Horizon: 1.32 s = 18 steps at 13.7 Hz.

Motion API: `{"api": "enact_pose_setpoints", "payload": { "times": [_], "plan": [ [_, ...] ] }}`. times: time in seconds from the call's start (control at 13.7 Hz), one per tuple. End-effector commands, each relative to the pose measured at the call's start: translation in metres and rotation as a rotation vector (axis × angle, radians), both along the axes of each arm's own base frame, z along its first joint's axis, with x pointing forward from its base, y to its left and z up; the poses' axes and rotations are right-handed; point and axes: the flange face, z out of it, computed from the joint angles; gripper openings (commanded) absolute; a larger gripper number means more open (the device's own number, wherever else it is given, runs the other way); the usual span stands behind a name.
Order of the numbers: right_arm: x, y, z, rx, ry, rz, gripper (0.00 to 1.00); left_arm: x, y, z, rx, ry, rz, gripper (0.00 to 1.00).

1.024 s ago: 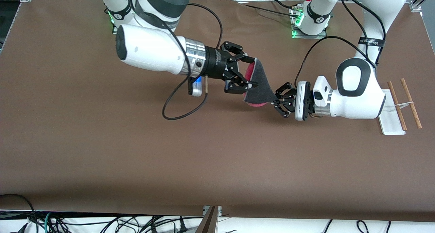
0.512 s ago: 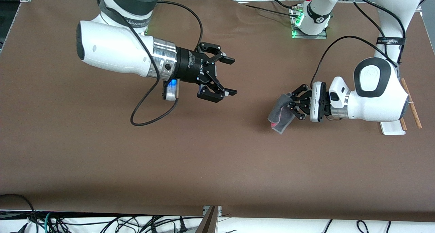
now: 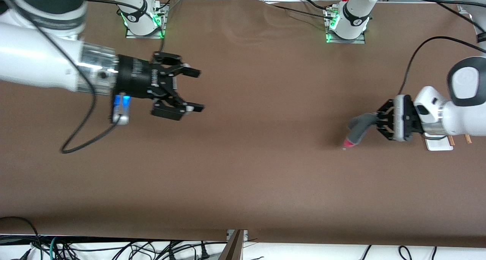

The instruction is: Pass towel and hang on rack

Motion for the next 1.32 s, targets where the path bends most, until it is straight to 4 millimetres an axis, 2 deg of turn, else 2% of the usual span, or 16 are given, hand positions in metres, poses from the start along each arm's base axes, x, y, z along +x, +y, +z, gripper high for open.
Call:
{"api": "enact_pose_setpoints", "payload": {
  "times": [0.0, 0.07, 0.15, 0.29, 0.51, 0.59, 0.8, 0.95, 1.1, 1.24],
  "plan": [
    [-0.015, -0.030, 0.019, -0.018, -0.088, 0.134, 0.99, -0.002, 0.060, 0.014, 0.141, -0.003, 0.026, 0.00],
    [-0.020, -0.046, 0.022, -0.033, -0.105, 0.186, 0.99, -0.004, 0.083, 0.016, 0.214, -0.008, 0.030, 0.00],
    [-0.025, -0.071, 0.031, -0.055, -0.141, 0.220, 0.99, -0.003, 0.099, 0.025, 0.287, -0.022, 0.022, 0.00],
    [-0.037, -0.106, 0.035, -0.087, -0.201, 0.303, 0.99, -0.010, 0.145, 0.018, 0.357, -0.001, 0.039, 0.00],
    [-0.054, -0.156, 0.027, -0.152, -0.321, 0.464, 0.99, -0.019, 0.228, -0.014, 0.448, -0.007, 0.057, 0.00],
    [-0.062, -0.163, 0.023, -0.199, -0.361, 0.524, 0.99, -0.028, 0.258, -0.027, 0.431, -0.001, 0.056, 0.00],
    [-0.073, -0.182, 0.007, -0.317, -0.427, 0.665, 0.99, -0.055, 0.324, -0.043, 0.413, 0.003, 0.097, 0.00],
    [-0.076, -0.193, -0.008, -0.414, -0.456, 0.767, 0.99, -0.064, 0.349, -0.047, 0.417, -0.024, 0.101, 0.00],
    [-0.080, -0.186, -0.020, -0.520, -0.476, 0.872, 0.99, -0.076, 0.374, -0.054, 0.423, -0.032, 0.137, 0.00],
    [-0.080, -0.187, -0.035, -0.597, -0.491, 0.939, 0.99, -0.080, 0.385, -0.073, 0.409, -0.024, 0.155, 0.00]
  ]
}}
